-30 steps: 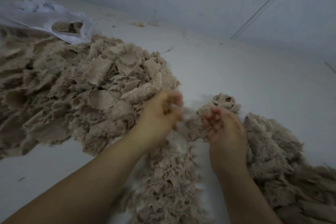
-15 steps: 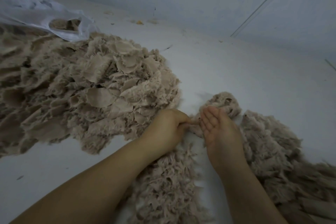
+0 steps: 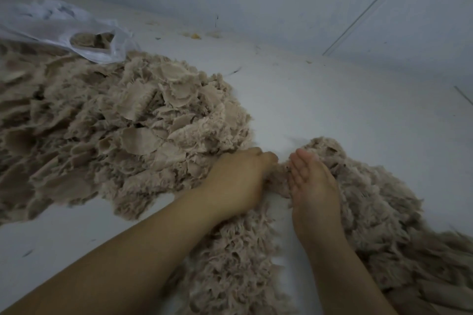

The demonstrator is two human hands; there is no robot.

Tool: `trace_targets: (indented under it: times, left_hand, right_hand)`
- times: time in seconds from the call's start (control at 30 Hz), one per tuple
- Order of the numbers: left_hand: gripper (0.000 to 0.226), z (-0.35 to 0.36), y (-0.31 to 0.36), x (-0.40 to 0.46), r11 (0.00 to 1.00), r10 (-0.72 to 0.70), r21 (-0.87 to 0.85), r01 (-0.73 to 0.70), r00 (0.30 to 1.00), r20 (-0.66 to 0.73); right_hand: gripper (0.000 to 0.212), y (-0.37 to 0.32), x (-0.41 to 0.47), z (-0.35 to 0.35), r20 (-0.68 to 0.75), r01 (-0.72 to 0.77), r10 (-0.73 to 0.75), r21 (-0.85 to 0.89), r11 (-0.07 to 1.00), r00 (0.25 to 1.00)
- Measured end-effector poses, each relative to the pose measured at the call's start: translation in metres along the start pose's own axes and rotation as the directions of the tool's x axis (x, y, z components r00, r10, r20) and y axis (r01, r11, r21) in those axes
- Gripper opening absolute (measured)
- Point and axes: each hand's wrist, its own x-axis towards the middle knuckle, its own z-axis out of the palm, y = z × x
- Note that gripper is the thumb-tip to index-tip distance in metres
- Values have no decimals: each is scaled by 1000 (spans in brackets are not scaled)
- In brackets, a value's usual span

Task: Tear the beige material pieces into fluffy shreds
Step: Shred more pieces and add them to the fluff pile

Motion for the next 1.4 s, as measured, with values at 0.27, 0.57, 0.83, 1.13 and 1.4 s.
trace_targets:
  times: [0.27, 0.57, 0.83, 1.13, 1.4]
  left_hand:
    - [20, 3, 0, 18, 976, 213, 25, -215, 976, 47]
    - [14, -16, -16, -8, 956, 64, -290, -52, 997, 33]
    - [12, -29, -1, -18, 319, -378, -885, 338, 902, 208]
    - [38, -21, -3, -22, 141, -338, -910, 391, 883, 327]
    - [36, -17, -7, -23, 196, -344, -890, 411, 879, 331]
  right_hand:
    - [27, 6, 1, -3, -18, 19, -20, -78, 997, 1000]
    - [12, 11, 0, -5, 21, 99, -98, -283, 954, 995]
    - [22, 4, -18, 3, 325, 303, -186, -359, 883, 927]
    - [44, 2, -15, 1, 242, 166, -118, -187, 968, 963]
    - [26, 3, -15, -1, 309, 162, -82, -241, 957, 948]
